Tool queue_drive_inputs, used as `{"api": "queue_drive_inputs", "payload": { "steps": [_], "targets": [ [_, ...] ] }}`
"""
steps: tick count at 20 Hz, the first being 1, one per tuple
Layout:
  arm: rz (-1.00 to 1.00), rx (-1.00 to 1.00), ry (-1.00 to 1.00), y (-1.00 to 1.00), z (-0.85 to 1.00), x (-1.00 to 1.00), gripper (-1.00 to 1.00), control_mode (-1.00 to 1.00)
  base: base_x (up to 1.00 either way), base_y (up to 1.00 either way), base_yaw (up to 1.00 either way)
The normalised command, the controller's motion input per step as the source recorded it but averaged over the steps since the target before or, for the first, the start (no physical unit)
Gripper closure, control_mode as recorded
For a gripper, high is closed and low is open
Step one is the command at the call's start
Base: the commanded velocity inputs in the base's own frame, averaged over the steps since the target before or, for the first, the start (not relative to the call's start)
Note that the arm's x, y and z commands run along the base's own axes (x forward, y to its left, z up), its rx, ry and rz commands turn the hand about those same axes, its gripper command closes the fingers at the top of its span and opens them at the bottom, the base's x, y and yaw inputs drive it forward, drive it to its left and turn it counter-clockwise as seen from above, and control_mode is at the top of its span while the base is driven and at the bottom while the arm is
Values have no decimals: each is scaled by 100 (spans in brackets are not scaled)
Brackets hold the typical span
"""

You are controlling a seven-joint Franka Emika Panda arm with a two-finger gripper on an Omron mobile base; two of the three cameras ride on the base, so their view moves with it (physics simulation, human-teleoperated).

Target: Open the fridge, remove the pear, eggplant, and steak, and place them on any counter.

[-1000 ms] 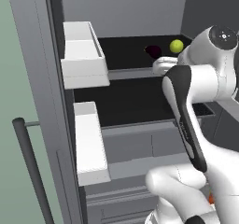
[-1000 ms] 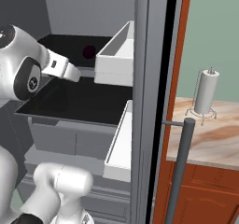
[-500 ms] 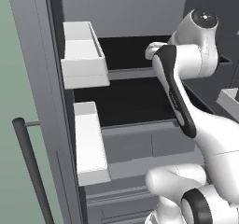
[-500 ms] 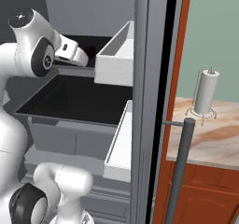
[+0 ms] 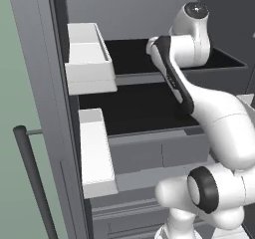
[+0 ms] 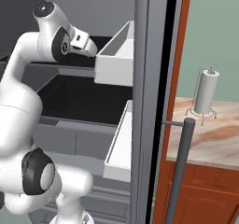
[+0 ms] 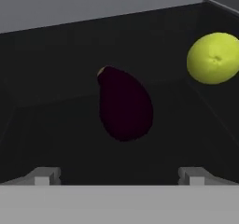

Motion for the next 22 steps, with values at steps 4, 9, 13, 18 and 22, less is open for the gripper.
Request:
{"api": "queue_drive_inputs", "payload": {
  "steps": [4,9,13,18,22],
  "targets": [
    [0,-2,1,-2,-15,78,-100,-100,0,0,0],
    [0,-3,2,-17,-22,72,-100,-100,0,0,0],
    [0,-3,1,-14,-18,46,-100,-100,0,0,0],
    [0,0,1,-3,-11,1,-100,-100,0,0,0],
    [0,0,5,-4,-22,-1,100,-100,0,0,0]
  ]
}}
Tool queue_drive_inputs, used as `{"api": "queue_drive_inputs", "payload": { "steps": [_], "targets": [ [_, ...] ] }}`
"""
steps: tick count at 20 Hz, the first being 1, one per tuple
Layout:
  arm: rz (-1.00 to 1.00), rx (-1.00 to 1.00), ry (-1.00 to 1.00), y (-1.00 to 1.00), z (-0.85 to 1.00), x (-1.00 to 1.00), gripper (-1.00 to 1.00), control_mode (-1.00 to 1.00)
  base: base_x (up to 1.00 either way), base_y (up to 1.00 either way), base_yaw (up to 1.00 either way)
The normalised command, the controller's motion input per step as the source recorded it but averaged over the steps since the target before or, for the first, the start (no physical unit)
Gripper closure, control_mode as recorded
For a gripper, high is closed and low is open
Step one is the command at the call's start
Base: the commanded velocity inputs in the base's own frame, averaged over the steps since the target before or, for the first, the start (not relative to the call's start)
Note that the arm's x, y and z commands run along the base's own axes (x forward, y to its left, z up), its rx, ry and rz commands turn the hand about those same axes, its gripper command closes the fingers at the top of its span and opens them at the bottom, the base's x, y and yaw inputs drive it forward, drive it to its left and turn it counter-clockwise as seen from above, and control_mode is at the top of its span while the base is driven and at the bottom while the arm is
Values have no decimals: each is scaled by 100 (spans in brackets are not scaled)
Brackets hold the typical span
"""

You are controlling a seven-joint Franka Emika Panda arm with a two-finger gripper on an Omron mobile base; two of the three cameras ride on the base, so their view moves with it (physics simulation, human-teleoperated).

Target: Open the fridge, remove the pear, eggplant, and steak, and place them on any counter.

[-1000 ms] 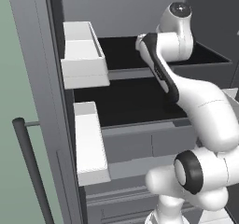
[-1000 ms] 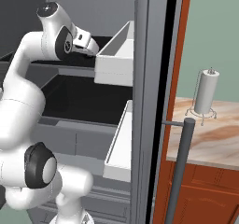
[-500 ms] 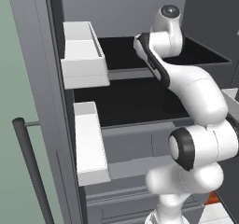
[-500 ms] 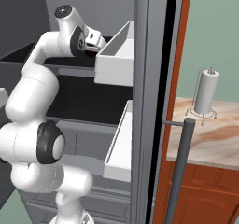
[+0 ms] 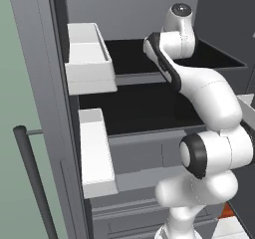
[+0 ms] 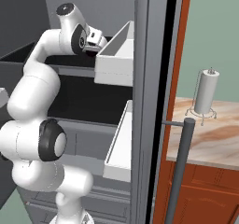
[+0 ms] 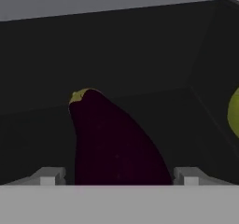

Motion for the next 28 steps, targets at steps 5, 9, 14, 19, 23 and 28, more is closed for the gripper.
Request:
{"api": "queue_drive_inputs", "payload": {
  "steps": [5,9,14,19,23,28],
  "targets": [
    [0,0,7,0,-30,0,100,-100,0,0,0],
    [0,0,1,-1,-15,0,100,-100,0,0,0],
    [2,-1,-4,-6,-21,-29,100,-100,0,0,0],
    [5,-1,-8,-5,-8,-92,100,-100,0,0,0],
    [10,0,-16,0,24,-100,100,-100,0,0,0],
    [12,0,-11,0,39,-100,100,-100,0,0,0]
  ]
}}
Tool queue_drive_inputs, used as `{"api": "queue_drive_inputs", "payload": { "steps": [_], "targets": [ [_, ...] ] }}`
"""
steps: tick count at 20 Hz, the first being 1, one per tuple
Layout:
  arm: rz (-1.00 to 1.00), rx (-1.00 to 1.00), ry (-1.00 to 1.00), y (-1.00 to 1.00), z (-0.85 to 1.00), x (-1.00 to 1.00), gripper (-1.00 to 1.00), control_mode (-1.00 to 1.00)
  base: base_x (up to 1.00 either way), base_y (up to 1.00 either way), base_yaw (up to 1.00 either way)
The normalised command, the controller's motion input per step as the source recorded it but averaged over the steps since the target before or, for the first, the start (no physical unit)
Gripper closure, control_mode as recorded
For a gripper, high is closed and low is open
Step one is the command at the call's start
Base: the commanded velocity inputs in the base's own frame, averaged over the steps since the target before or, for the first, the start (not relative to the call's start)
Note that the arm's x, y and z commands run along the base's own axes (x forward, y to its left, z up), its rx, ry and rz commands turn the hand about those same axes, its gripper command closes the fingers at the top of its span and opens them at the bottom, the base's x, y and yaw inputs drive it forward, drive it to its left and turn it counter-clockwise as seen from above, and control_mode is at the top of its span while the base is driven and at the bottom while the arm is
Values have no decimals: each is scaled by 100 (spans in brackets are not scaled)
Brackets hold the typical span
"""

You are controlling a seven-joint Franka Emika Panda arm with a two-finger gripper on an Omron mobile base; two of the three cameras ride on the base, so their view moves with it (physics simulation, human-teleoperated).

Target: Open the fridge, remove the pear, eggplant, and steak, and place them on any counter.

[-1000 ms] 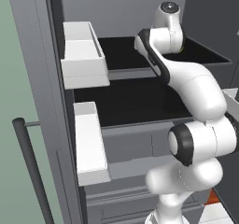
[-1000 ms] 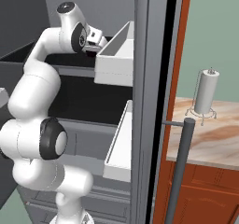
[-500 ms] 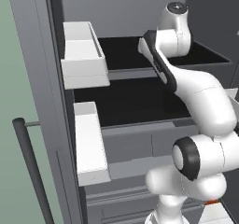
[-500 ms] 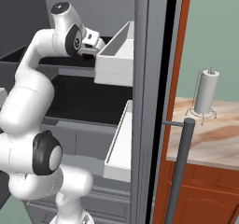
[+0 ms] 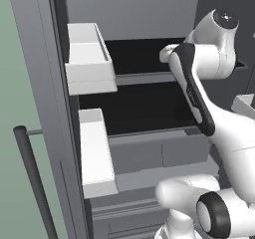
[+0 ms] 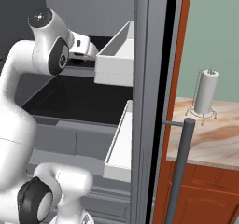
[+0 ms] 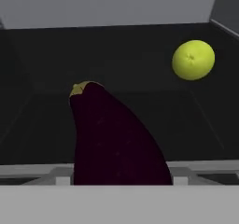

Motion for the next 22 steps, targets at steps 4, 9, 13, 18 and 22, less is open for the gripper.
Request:
{"api": "queue_drive_inputs", "payload": {
  "steps": [4,9,13,18,22],
  "targets": [
    [10,0,-9,0,29,-100,100,-100,0,0,0],
    [5,-2,-7,0,20,-100,100,-100,0,0,0],
    [0,0,-5,0,6,-100,100,-100,0,0,0],
    [0,0,0,0,0,-82,100,-100,0,0,0],
    [0,0,0,0,0,-24,100,-100,0,0,0]
  ]
}}
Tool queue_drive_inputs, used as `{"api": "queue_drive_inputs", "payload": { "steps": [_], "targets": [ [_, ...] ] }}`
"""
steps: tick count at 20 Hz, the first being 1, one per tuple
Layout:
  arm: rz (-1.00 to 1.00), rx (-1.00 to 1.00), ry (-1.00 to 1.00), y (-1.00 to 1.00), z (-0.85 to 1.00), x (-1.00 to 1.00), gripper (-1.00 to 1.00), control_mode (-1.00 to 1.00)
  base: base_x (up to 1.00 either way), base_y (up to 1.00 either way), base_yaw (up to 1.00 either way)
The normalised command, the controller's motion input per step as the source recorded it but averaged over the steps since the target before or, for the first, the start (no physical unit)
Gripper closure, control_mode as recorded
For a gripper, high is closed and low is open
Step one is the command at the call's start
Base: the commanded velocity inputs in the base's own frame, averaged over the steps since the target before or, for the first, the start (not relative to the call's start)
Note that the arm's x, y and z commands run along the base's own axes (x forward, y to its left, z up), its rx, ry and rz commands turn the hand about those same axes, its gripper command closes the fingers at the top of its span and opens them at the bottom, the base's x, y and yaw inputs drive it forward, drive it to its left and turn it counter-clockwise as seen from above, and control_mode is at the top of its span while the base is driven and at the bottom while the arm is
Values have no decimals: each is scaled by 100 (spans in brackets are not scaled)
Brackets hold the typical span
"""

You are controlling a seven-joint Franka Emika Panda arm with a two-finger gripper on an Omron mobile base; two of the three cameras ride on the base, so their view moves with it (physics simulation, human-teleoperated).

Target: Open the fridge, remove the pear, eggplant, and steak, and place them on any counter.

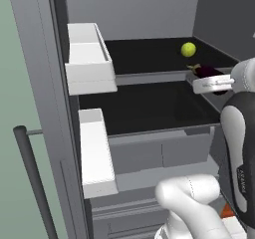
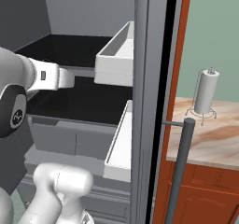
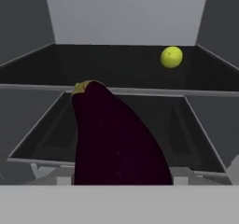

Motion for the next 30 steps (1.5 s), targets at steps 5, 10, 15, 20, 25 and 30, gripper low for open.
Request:
{"api": "queue_drive_inputs", "payload": {
  "steps": [5,10,15,20,25,30],
  "targets": [
    [0,0,0,0,0,0,100,100,-77,-10,-2],
    [0,0,0,0,0,0,100,100,-100,-28,-4],
    [0,0,0,0,0,0,100,100,-100,-44,0],
    [0,0,0,0,0,0,100,100,-100,-69,0],
    [0,0,0,0,0,0,100,100,-72,-100,0],
    [0,0,0,0,0,0,100,100,-4,-100,-5]
  ]
}}
